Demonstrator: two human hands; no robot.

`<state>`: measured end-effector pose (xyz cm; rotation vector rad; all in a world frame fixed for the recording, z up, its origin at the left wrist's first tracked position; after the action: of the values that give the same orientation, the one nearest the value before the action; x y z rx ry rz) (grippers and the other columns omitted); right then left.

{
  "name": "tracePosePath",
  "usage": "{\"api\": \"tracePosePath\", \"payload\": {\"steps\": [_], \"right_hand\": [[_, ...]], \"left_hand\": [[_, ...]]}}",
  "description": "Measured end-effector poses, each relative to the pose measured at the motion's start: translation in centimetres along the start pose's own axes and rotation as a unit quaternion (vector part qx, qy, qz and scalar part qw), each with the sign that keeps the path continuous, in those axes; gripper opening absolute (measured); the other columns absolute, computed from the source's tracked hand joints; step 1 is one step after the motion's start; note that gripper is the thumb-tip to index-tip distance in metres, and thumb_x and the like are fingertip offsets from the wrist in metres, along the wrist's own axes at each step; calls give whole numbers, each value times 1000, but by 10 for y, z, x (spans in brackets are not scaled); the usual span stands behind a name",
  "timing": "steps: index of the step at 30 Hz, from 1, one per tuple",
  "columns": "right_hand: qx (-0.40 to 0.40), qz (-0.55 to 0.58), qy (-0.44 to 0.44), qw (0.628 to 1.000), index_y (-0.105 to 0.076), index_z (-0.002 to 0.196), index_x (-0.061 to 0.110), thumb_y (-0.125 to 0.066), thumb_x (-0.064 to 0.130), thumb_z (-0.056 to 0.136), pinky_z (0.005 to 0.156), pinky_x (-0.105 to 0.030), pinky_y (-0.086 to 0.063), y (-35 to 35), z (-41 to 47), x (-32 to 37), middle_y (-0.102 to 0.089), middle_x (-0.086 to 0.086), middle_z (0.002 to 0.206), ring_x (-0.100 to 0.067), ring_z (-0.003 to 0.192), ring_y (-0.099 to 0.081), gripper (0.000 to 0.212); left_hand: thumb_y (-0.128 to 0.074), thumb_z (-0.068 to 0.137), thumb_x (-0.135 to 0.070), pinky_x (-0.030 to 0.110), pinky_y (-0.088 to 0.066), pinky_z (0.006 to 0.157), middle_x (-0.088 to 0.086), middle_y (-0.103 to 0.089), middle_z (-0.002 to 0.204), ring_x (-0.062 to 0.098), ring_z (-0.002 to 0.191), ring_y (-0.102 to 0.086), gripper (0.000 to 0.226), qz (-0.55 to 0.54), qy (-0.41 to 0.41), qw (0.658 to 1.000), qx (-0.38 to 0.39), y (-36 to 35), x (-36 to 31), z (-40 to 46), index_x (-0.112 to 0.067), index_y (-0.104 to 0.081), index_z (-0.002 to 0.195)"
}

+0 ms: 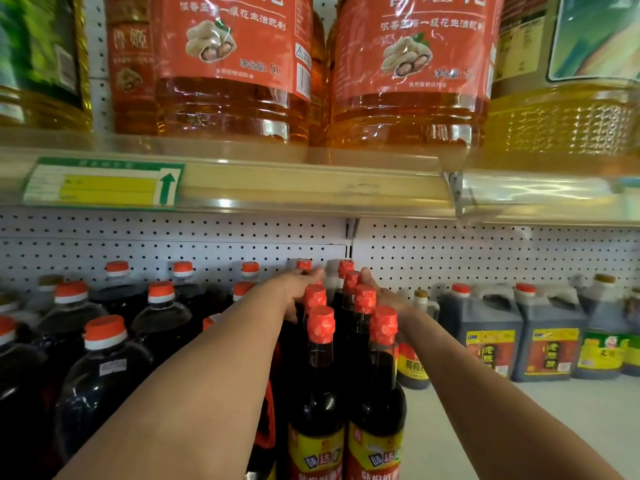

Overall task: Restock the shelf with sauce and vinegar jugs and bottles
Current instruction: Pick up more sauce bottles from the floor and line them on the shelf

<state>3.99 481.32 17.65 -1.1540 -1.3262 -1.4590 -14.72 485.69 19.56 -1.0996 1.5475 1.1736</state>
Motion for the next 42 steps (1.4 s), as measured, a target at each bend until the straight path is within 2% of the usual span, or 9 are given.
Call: {"api": "tracePosePath", "payload": {"steps": [7, 11, 18, 24, 28, 31, 35, 39, 42], "right_hand": [[12, -40, 10, 999, -61, 90, 15, -41, 40, 107, 55, -30, -51, 3, 2, -2, -69, 6, 54, -9, 52, -67, 36], [9, -56, 21, 998, -61, 89, 18, -39, 41, 107, 46, -22, -51, 4, 3, 0, -69, 8, 53, -7, 49, -67, 37], [23, 2, 0, 1000, -63, 95, 13, -39, 54, 104, 64, -32, -52, 0, -1, -1, -69, -8, 81, -22, 76, -66, 48], [-17, -25, -12, 999, -63, 92, 11, -44, 44, 105, 57, -29, -50, 2, 2, -5, -69, -3, 67, -16, 61, -66, 41], [-45, 12, 21, 999, -66, 102, 11, -46, 56, 100, 73, -37, -58, 7, -1, -3, -73, -6, 80, -21, 76, -71, 49], [-113, -19, 30, 993, -63, 120, 13, -56, 54, 97, 76, -35, -54, 24, -8, -2, -70, -10, 105, -27, 95, -67, 48], [-144, -78, 27, 986, -56, 136, 7, -74, 37, 89, 95, -48, -55, 50, -33, 2, -65, -17, 125, -35, 106, -66, 58], [-173, -140, 22, 975, -57, 138, 10, -77, 37, 86, 98, -44, -54, 77, -75, 10, -64, -16, 129, -30, 110, -65, 62], [-173, -140, 18, 975, -55, 139, 11, -77, 32, 86, 82, -36, -48, 92, -106, 13, -61, -12, 110, -24, 95, -55, 61]], "left_hand": [[-67, 90, -42, 61, -38, 109, 21, -52, 141, 42, 133, -46, 58, -13, 5, 999, 42, -4, -4, -4, -21, -50, 141], [-64, 93, -43, 60, -41, 107, 22, -53, 140, 41, 130, -50, 51, -30, 11, 999, 6, -3, -4, -5, -14, -52, 134], [-65, 94, -38, 59, -37, 110, 21, -52, 141, 40, 130, -50, 55, -86, 22, 996, -12, -6, -3, -4, -8, -47, 137], [-59, 98, -37, 52, -39, 111, 16, -59, 121, 35, 124, -54, 28, -90, 25, 995, -23, -8, -4, -8, -10, -53, 93], [-59, 99, -34, 49, -40, 110, 17, -60, 109, 34, 121, -56, 38, -86, 27, 995, -46, -10, -10, -21, -2, -55, 118], [-62, 97, -29, 39, -48, 88, 18, -63, 116, 33, 106, -62, 48, -81, 0, 994, -76, -8, -17, -38, -2, -49, 134], [-77, 86, -25, 33, -50, 77, 20, -62, 127, 31, 100, -65, 39, -73, -55, 985, -148, 1, -25, -59, -3, -60, 113], [-73, 89, -37, 36, -44, 94, 21, -55, 138, 34, 124, -54, 62, -41, -69, 983, -165, 3, -35, -98, 3, -52, 132], [-77, 84, -41, 38, -45, 93, 19, -55, 139, 35, 124, -54, 67, -43, -88, 976, -194, 10, -39, -135, 2, -53, 130]]}}
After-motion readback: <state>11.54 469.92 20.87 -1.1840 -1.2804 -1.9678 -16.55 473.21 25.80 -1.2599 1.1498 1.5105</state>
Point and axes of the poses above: each hand's wrist, its own z-axis towards the middle knuckle, its own y-axis out of the back of the hand, x = y × z, the point moved 4 cm from there along z, towards the middle knuckle
